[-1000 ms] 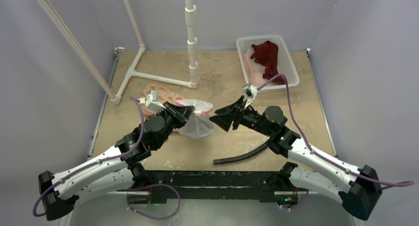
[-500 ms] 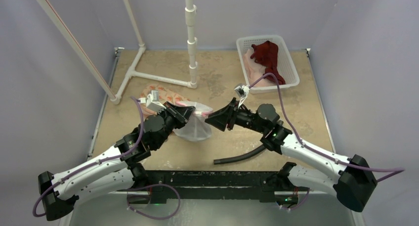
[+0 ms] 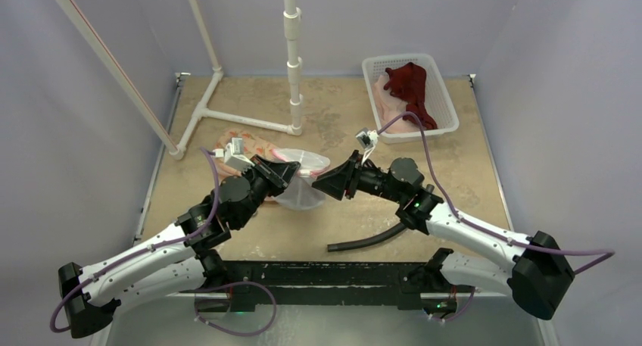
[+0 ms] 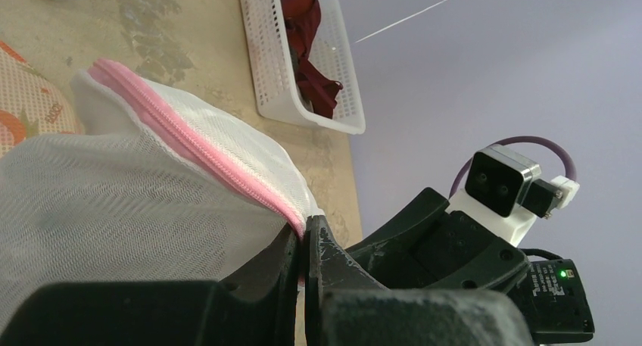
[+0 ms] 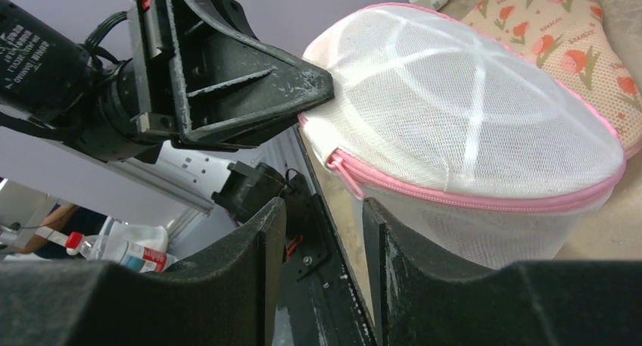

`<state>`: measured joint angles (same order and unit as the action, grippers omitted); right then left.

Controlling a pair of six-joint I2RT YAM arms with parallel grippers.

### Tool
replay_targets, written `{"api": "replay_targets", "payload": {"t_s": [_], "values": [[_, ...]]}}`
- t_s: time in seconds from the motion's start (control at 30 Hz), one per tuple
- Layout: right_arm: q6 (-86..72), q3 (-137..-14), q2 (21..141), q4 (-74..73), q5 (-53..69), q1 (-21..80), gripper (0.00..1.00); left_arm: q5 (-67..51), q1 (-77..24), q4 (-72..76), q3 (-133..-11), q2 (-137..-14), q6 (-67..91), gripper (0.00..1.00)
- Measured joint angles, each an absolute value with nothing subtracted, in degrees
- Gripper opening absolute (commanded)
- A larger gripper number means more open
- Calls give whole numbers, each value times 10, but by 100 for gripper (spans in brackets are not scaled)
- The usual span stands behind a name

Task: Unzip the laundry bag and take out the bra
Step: Unzip the laundry bag at the center of the board.

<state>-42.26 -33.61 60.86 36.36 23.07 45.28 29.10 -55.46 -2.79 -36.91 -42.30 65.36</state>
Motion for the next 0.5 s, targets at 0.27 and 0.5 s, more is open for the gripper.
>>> {"api": "replay_targets", "payload": {"t_s": [0.27, 0.5], "values": [[-427, -336, 618, 364, 229, 453, 49, 289, -555, -26, -369, -423, 653, 0], [-436, -336, 623, 375, 229, 453, 41, 286, -554, -26, -369, -423, 654, 0]]}}
